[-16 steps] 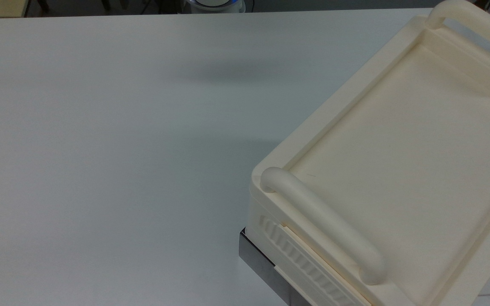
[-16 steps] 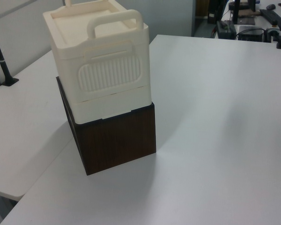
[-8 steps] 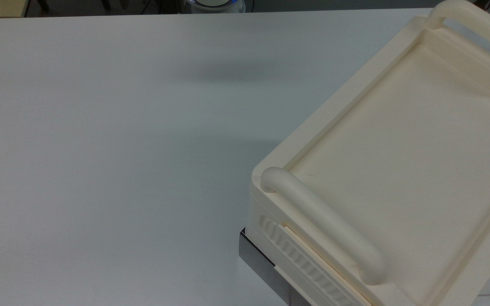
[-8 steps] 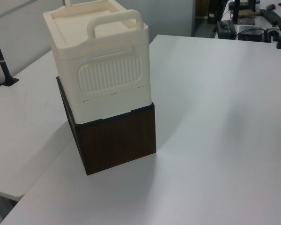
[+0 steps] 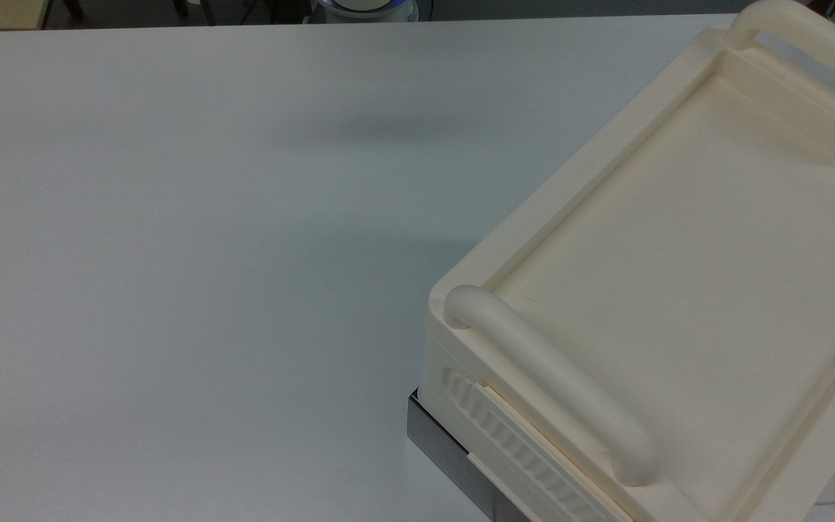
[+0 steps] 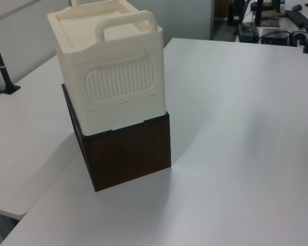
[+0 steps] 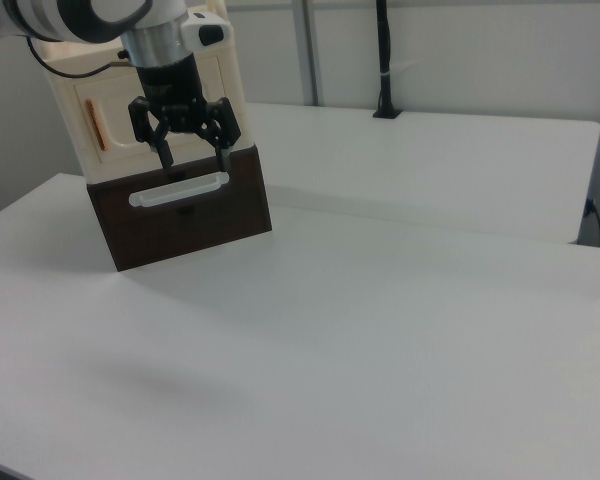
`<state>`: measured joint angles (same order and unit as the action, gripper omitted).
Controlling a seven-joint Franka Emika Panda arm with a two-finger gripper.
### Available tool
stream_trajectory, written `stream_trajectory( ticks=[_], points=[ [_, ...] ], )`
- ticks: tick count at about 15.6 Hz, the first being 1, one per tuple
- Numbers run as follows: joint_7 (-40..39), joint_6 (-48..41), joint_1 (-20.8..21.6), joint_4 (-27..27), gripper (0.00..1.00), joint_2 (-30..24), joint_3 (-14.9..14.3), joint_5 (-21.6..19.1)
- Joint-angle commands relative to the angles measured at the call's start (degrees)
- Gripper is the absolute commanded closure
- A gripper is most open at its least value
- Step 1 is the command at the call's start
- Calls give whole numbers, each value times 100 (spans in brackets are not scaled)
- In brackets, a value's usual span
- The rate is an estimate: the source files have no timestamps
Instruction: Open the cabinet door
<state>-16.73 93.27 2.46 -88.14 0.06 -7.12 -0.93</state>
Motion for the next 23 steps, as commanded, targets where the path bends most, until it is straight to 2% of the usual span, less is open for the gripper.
stream_trajectory(
  ticks=[1,4,11,13,15,17,20,23],
  points=[
    [-453,-19,0,-116,0,-94,158,5],
    [-839,-11,-87,-63,0,-94,570,14],
    [-779,357,-193,235,0,64,1449,-22],
    [-752,621,-193,350,15,222,1669,-109],
    [-630,945,-167,376,32,293,1758,-512],
    [-454,1411,-149,376,43,354,1915,-777],
    [-436,2000,-141,376,57,529,2170,-944],
    [-488,2528,-114,376,63,679,2399,-944]
  ],
)
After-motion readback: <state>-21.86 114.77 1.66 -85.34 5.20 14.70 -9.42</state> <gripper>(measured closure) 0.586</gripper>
